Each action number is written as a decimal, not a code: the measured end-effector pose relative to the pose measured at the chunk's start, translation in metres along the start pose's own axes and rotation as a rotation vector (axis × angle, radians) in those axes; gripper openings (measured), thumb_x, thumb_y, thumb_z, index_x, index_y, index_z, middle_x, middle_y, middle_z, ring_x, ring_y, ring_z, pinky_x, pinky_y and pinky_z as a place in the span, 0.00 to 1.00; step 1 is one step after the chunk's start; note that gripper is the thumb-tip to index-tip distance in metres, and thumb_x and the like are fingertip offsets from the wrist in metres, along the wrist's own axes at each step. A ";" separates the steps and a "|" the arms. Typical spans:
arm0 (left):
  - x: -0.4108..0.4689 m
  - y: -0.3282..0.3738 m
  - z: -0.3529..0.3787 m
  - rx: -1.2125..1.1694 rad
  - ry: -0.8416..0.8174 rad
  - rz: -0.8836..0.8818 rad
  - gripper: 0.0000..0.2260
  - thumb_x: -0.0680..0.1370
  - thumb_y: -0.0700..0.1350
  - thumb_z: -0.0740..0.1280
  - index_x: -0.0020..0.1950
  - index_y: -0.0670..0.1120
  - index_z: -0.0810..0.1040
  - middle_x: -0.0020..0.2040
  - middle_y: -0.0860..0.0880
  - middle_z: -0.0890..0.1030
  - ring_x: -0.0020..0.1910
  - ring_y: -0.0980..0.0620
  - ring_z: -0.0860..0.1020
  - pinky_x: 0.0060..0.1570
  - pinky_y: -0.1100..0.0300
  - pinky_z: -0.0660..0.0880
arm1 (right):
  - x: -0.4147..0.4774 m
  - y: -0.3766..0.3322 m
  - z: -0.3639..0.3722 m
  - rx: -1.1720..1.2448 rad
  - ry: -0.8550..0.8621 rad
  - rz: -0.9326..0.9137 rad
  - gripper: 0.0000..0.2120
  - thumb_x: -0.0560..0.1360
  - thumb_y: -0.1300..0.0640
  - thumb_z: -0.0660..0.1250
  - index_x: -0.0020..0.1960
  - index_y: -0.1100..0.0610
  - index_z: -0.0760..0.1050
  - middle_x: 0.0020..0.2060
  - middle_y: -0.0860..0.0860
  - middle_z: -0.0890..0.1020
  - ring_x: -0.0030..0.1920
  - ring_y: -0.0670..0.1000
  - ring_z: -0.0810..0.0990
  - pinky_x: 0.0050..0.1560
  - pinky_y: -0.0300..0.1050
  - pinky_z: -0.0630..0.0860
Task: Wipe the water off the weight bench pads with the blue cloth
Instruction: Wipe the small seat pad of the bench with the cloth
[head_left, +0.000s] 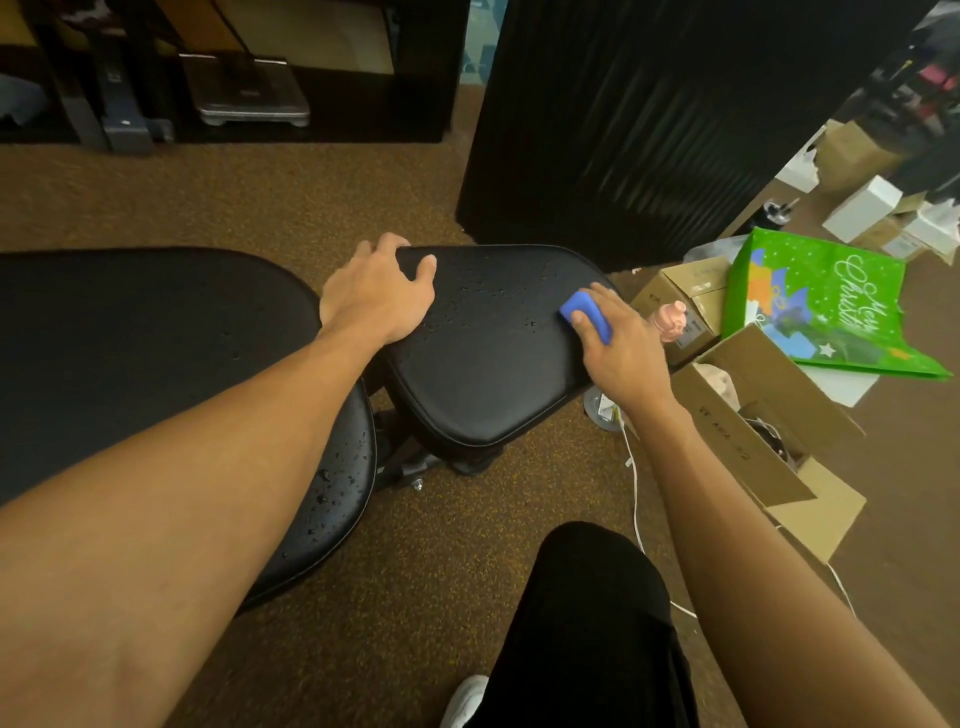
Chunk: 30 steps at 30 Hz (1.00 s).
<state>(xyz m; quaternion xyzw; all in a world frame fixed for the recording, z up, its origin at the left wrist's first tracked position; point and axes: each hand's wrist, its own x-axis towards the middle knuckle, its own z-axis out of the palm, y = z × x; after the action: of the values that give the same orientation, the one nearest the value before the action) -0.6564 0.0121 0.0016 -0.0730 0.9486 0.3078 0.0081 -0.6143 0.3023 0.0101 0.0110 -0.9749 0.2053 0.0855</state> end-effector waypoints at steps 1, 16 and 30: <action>0.000 0.000 0.000 -0.001 0.001 0.001 0.26 0.86 0.66 0.56 0.80 0.55 0.69 0.73 0.45 0.75 0.70 0.39 0.76 0.66 0.44 0.70 | 0.004 -0.002 0.001 0.004 0.033 0.047 0.24 0.87 0.45 0.60 0.79 0.54 0.69 0.79 0.52 0.70 0.82 0.55 0.63 0.82 0.56 0.59; 0.001 0.000 0.001 -0.013 0.006 -0.001 0.26 0.86 0.66 0.56 0.79 0.55 0.69 0.73 0.45 0.74 0.71 0.39 0.75 0.65 0.45 0.71 | -0.006 -0.020 0.009 0.068 0.000 0.004 0.24 0.87 0.47 0.61 0.80 0.55 0.68 0.80 0.51 0.68 0.83 0.52 0.59 0.83 0.52 0.54; 0.001 -0.001 -0.001 -0.018 -0.004 -0.005 0.26 0.85 0.66 0.56 0.79 0.55 0.69 0.73 0.45 0.74 0.70 0.38 0.76 0.66 0.44 0.71 | -0.043 -0.015 0.000 0.083 -0.138 -0.265 0.23 0.85 0.47 0.63 0.79 0.50 0.70 0.80 0.46 0.69 0.82 0.46 0.61 0.83 0.49 0.57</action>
<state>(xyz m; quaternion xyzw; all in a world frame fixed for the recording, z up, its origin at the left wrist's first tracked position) -0.6571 0.0111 0.0017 -0.0748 0.9456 0.3164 0.0101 -0.5715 0.2881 0.0093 0.1572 -0.9591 0.2313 0.0443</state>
